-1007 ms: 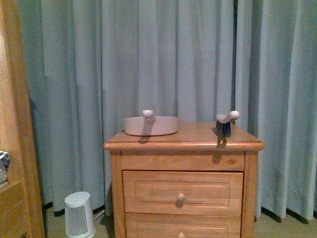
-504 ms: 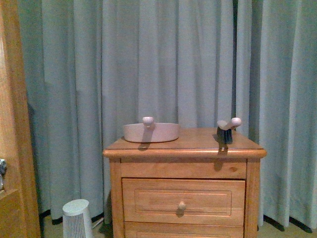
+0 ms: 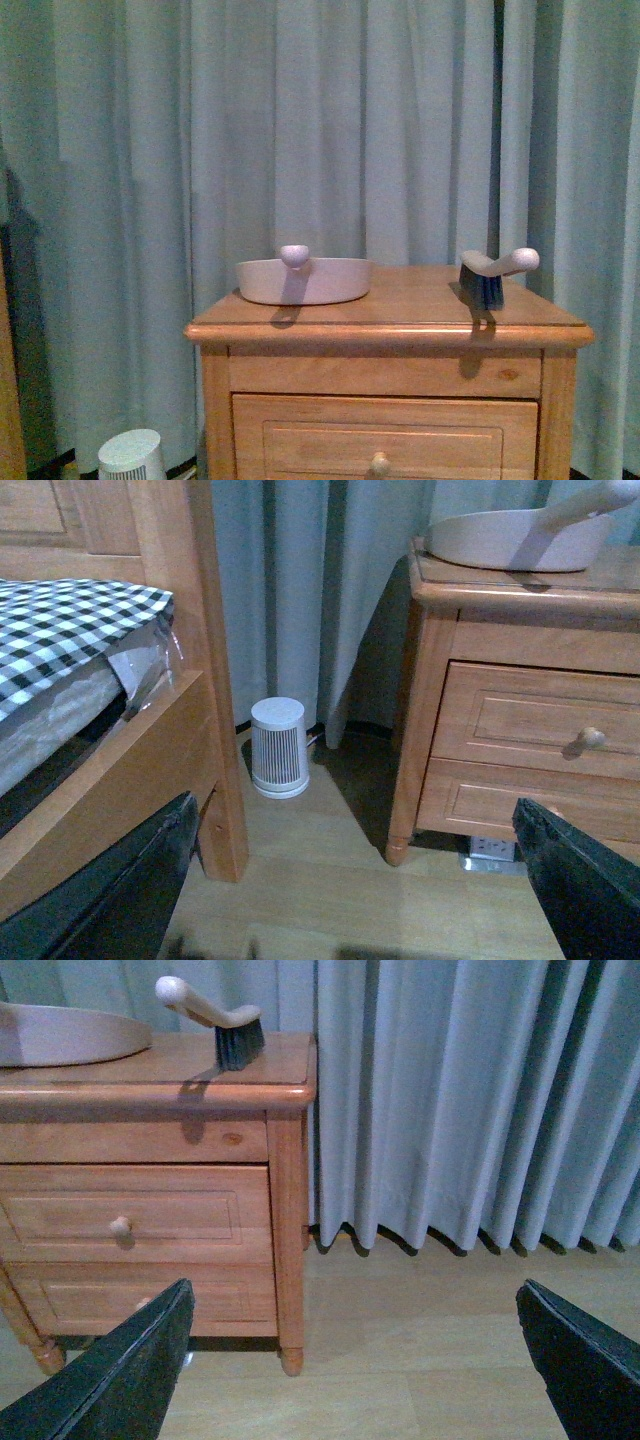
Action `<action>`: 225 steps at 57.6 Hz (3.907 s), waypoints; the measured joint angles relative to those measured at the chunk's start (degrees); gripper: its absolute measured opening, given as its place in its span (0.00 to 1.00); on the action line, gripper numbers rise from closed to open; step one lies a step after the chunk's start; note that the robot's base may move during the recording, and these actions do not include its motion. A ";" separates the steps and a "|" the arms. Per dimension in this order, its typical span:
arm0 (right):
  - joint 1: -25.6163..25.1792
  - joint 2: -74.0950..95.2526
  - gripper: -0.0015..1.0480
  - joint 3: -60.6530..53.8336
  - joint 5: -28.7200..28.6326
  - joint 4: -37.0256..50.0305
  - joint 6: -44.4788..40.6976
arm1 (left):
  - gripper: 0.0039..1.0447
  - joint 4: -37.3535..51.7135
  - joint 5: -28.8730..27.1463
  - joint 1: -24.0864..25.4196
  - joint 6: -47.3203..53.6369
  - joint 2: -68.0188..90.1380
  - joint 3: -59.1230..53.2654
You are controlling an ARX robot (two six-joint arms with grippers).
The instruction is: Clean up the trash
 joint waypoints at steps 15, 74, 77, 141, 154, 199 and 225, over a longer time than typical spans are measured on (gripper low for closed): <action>0.00 0.00 0.93 0.00 -0.02 0.00 0.00 | 0.93 0.00 0.00 0.00 0.00 0.02 0.02; 0.00 0.00 0.93 0.00 0.02 -0.04 0.00 | 0.93 -2.75 4.50 1.25 -2.27 1.14 0.90; 0.00 0.00 0.93 0.00 -0.04 -0.04 0.00 | 0.93 -6.80 11.02 3.30 -5.79 5.57 2.82; 0.00 0.00 0.93 0.00 0.00 -0.07 0.00 | 0.93 -25.03 -17.84 -27.58 -1.07 111.25 97.53; 0.00 0.00 0.93 0.00 0.00 -0.07 0.00 | 0.93 -26.23 -16.46 -27.69 -1.60 119.23 103.78; 0.00 0.00 0.93 0.00 0.00 -0.07 0.00 | 0.93 -26.43 -16.11 -27.15 -1.51 129.96 109.48; 0.00 0.00 0.93 0.00 0.00 -0.07 0.00 | 0.93 -25.86 -16.09 -25.90 -1.42 132.21 110.38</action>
